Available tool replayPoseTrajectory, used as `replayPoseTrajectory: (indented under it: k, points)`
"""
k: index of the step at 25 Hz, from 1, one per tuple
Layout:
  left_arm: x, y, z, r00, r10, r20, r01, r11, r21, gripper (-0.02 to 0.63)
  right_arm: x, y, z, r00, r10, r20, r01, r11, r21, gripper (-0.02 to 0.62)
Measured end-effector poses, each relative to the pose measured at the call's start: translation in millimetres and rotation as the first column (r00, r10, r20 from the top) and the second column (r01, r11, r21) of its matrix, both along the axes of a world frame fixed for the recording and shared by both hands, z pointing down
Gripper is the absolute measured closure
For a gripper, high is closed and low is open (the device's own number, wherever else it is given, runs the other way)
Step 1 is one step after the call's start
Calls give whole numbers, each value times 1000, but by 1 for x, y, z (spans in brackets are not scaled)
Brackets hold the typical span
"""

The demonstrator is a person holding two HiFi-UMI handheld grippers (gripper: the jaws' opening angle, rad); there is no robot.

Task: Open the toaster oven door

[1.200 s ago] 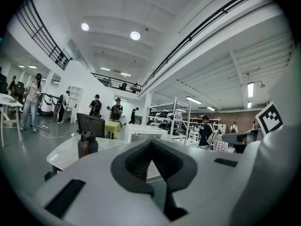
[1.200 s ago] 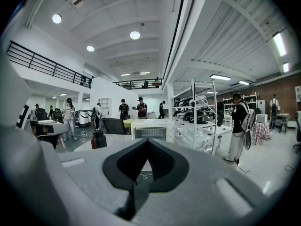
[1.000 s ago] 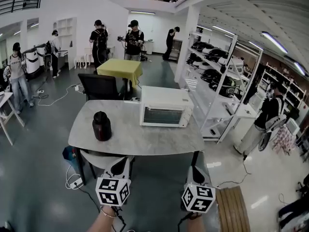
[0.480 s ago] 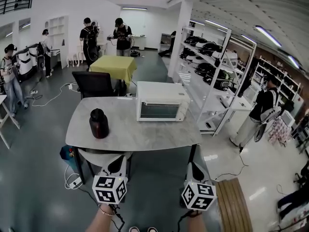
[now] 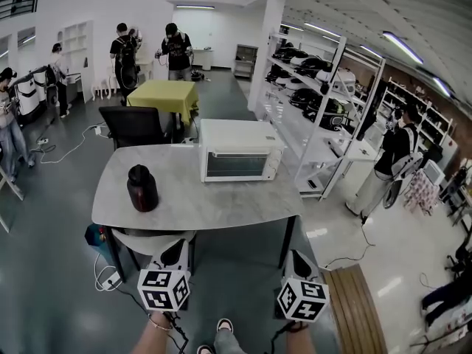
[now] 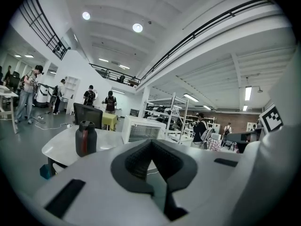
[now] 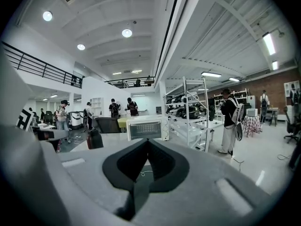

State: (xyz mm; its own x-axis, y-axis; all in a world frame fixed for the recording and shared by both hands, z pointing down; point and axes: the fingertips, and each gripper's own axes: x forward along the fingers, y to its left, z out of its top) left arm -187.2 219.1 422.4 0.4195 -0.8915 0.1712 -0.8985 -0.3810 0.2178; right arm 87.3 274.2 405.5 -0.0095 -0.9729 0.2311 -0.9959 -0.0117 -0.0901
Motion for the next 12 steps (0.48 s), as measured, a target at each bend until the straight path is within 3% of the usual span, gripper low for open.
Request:
replayPoseTrajectory:
  k: [12]
  points:
    - [30, -97, -12, 1000, 0, 28, 0, 1000, 7, 601, 28, -108, -11, 999, -20, 31, 20, 1000, 22, 591]
